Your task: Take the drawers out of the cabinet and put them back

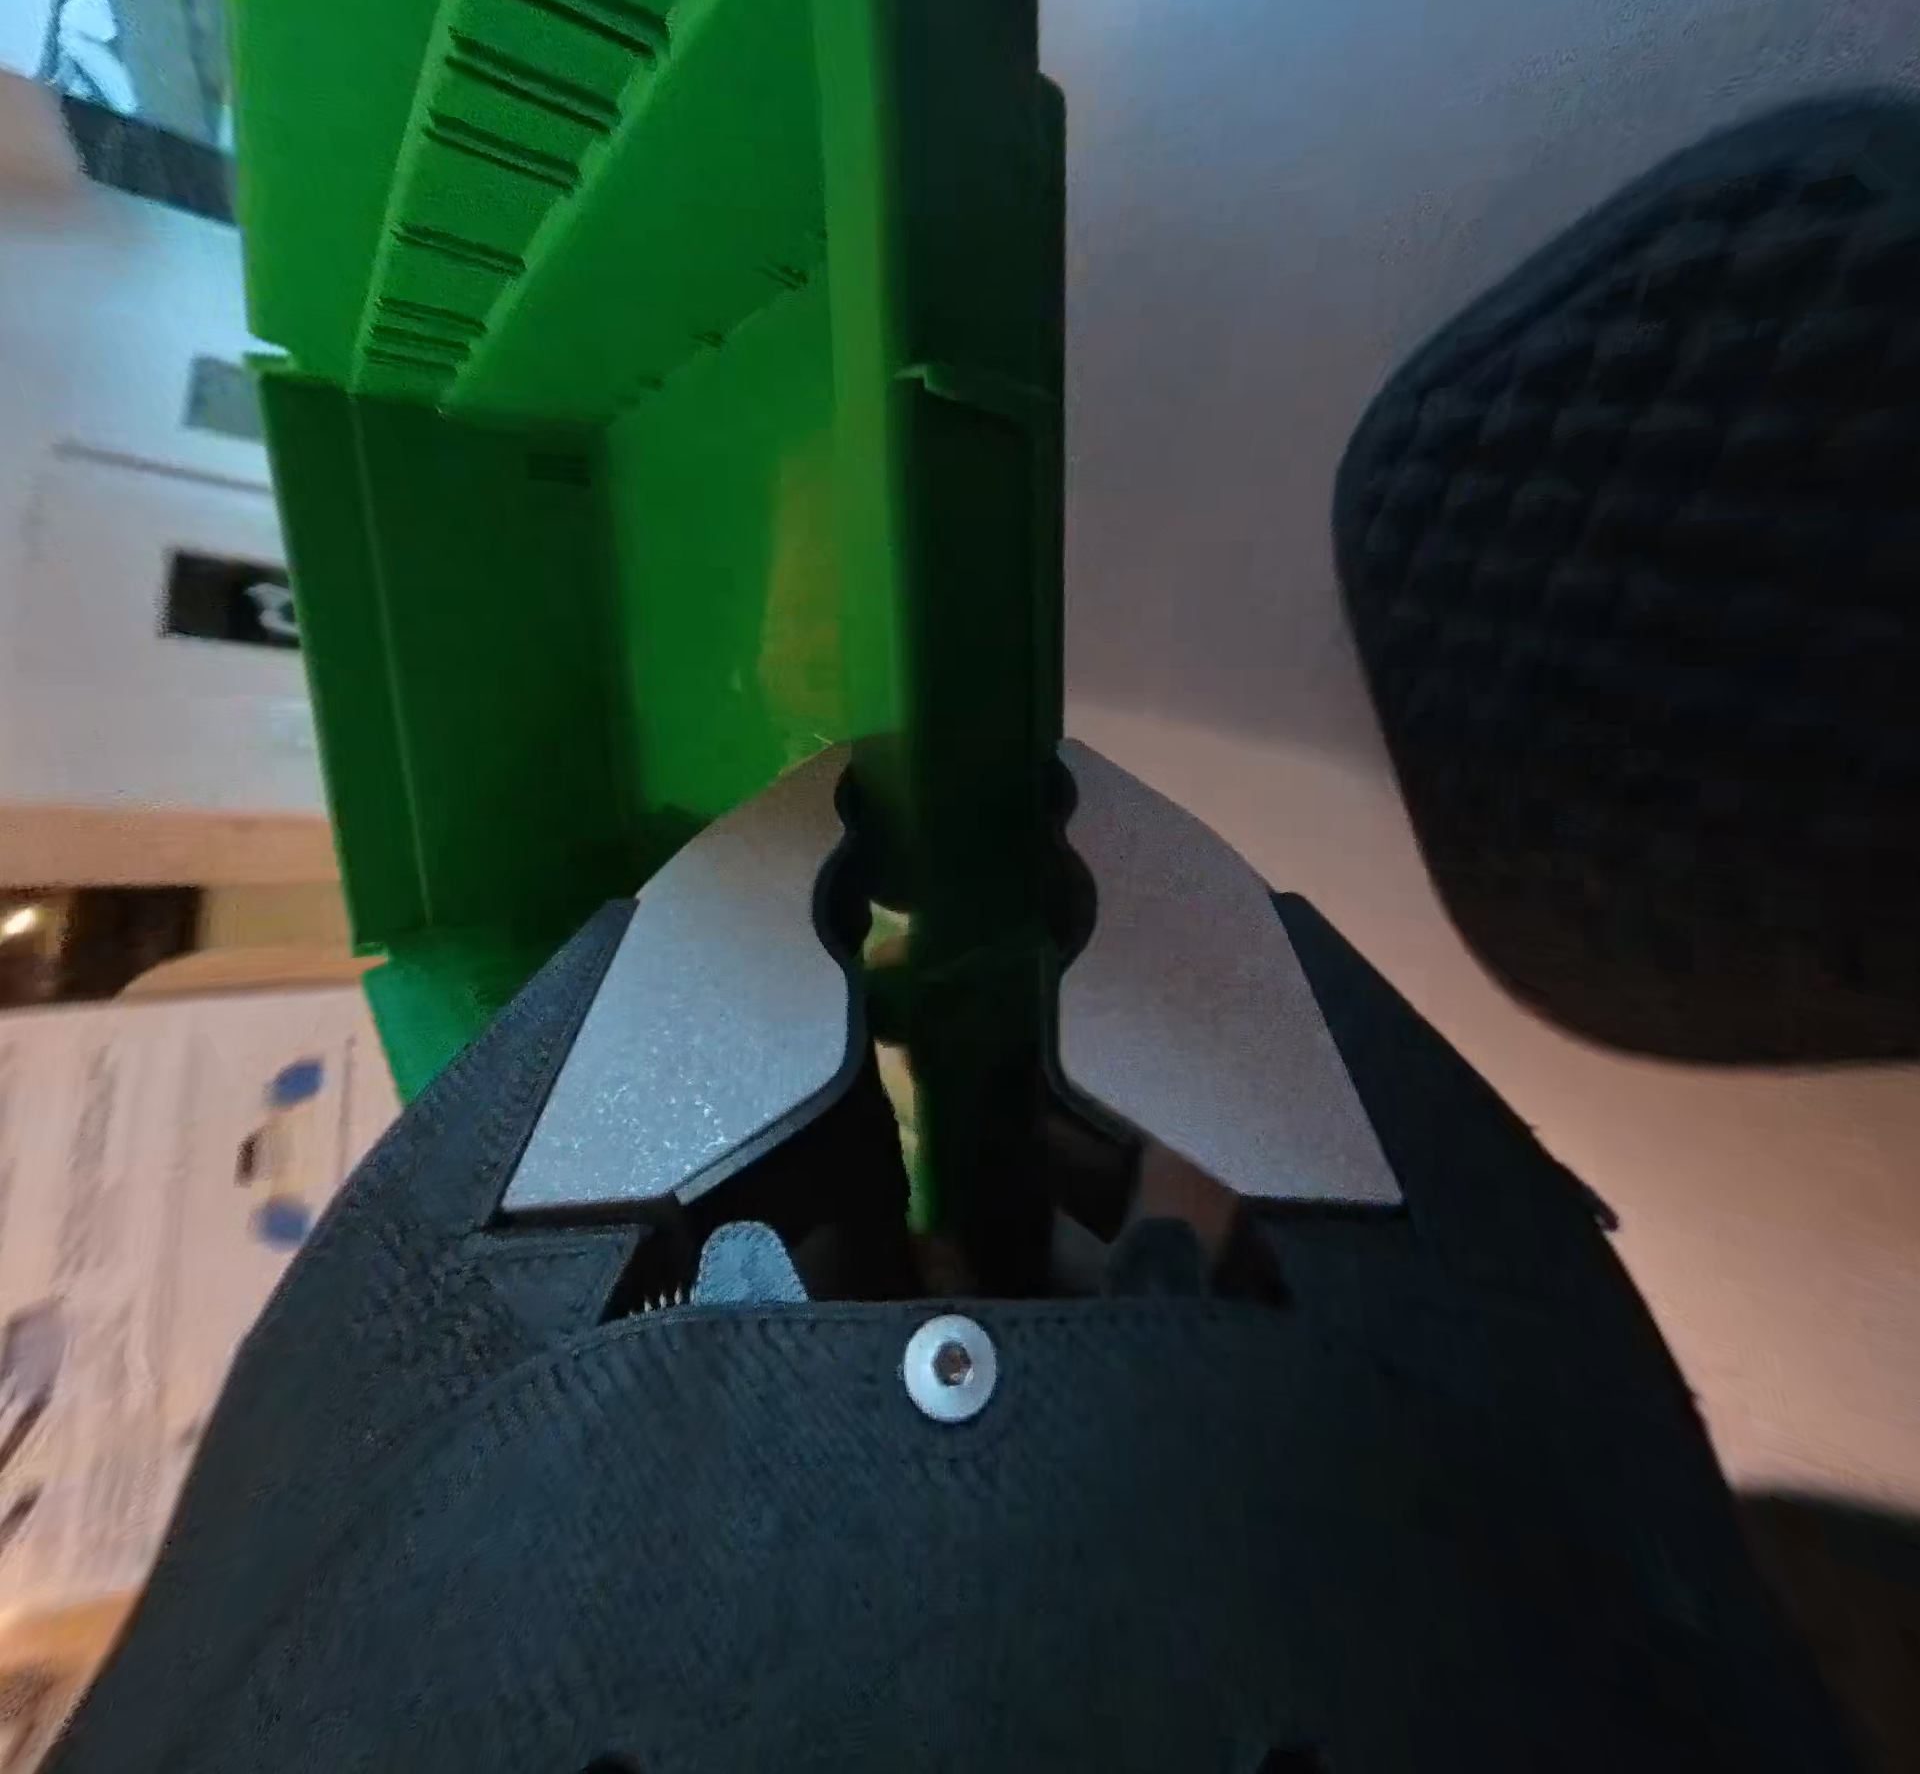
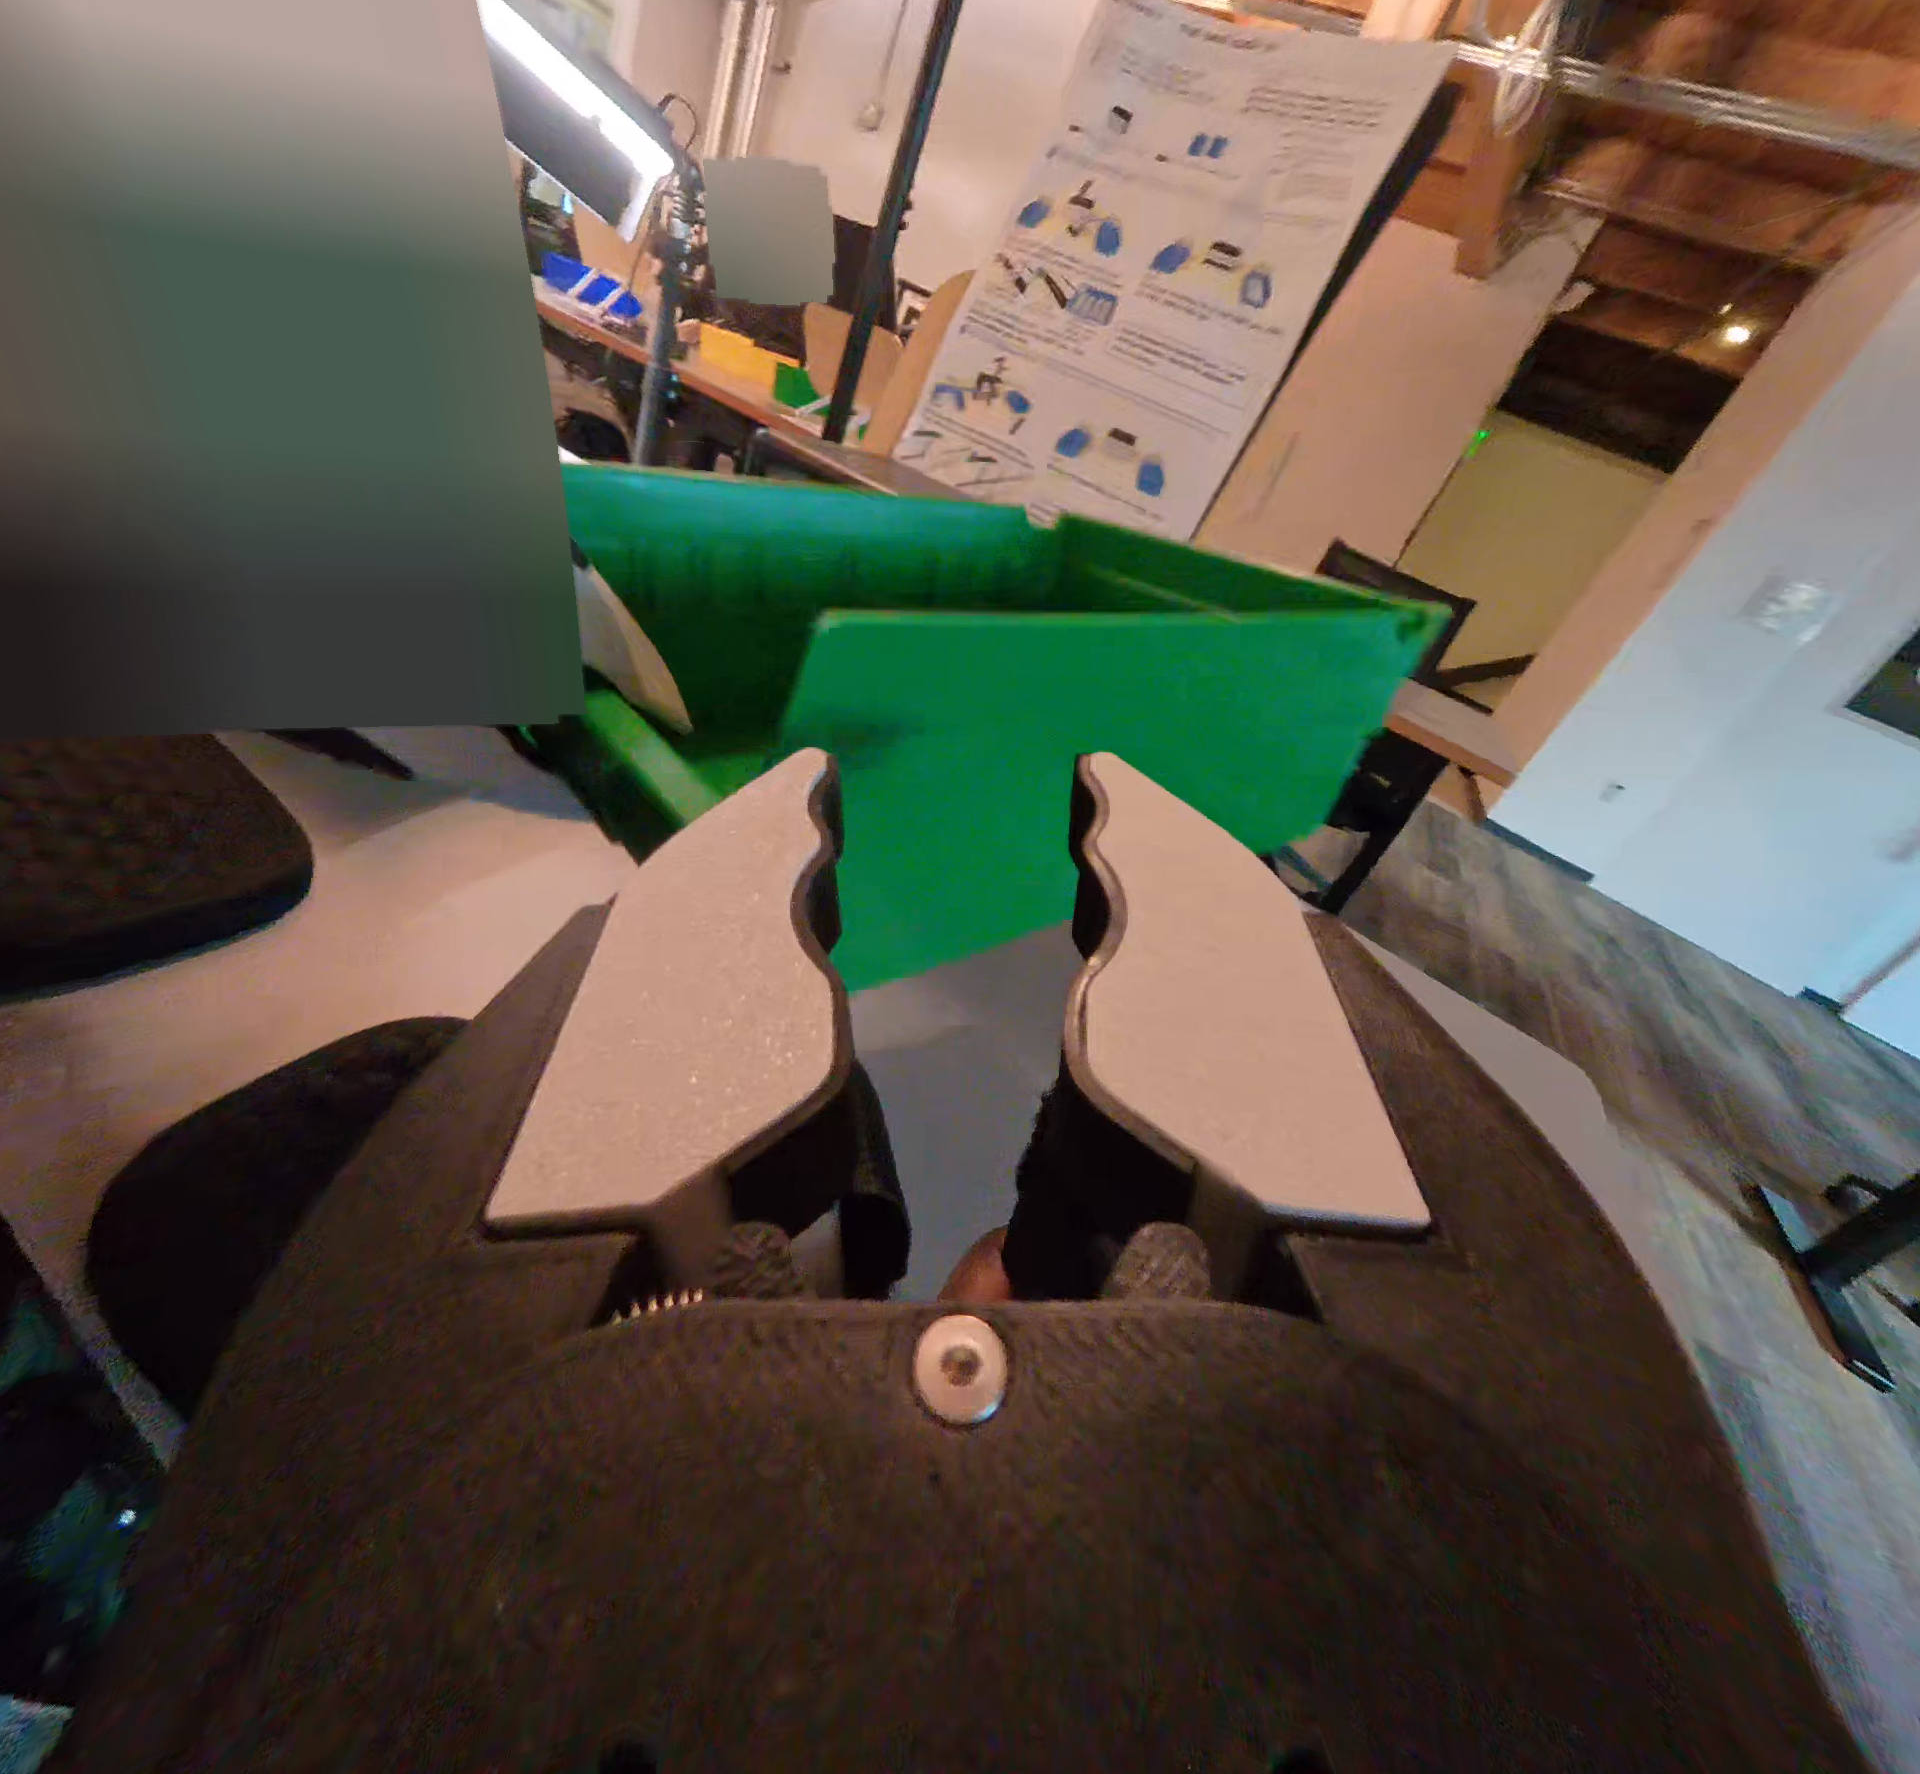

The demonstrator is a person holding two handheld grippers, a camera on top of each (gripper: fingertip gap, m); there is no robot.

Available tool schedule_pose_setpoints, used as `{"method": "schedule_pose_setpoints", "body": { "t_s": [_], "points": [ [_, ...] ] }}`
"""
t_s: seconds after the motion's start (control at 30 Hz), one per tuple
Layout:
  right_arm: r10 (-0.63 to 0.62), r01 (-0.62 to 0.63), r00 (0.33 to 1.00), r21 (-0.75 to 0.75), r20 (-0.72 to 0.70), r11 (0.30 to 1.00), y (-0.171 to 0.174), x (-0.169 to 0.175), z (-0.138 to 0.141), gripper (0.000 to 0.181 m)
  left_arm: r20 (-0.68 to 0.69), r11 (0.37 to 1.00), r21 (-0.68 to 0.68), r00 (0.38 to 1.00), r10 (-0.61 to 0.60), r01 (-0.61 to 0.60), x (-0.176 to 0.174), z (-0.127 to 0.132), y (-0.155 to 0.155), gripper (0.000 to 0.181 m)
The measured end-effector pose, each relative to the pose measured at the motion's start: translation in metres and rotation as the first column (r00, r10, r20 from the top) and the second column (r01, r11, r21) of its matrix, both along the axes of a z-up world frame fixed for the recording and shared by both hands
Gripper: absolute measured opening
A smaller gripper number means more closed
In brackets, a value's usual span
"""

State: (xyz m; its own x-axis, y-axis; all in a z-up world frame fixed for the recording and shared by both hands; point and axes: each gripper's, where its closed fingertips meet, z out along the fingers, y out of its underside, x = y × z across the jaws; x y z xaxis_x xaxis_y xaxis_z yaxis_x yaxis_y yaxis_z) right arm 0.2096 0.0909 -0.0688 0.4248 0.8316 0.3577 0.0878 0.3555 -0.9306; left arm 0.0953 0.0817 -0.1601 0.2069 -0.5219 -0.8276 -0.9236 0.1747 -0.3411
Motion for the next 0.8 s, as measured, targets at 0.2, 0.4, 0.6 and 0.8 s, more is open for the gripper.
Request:
{"method": "schedule_pose_setpoints", "body": {
  "t_s": [0.2,0.4,0.6,0.8],
  "points": [
    [-0.058,0.060,0.998,-0.046,0.033,0.997,0.021,0.029,-0.021,0.041,-0.095,0.998,-0.070,0.995,-0.018,0.012,0.027,-0.050,0.050,0.031],
    [-0.071,0.083,0.988,-0.084,0.135,0.993,0.037,0.030,-0.053,0.041,-0.181,0.993,-0.119,0.983,-0.003,-0.019,0.030,-0.095,0.077,0.031],
    [-0.060,0.078,0.986,-0.112,0.156,0.991,0.043,0.027,-0.063,0.041,-0.184,0.988,-0.151,0.983,-0.019,-0.009,0.038,-0.120,0.079,0.032],
    [-0.050,0.071,0.985,-0.128,0.166,0.989,0.043,0.022,-0.067,0.041,-0.162,0.993,-0.116,0.987,0.012,-0.031,0.038,-0.119,0.081,0.046]
  ]
}}
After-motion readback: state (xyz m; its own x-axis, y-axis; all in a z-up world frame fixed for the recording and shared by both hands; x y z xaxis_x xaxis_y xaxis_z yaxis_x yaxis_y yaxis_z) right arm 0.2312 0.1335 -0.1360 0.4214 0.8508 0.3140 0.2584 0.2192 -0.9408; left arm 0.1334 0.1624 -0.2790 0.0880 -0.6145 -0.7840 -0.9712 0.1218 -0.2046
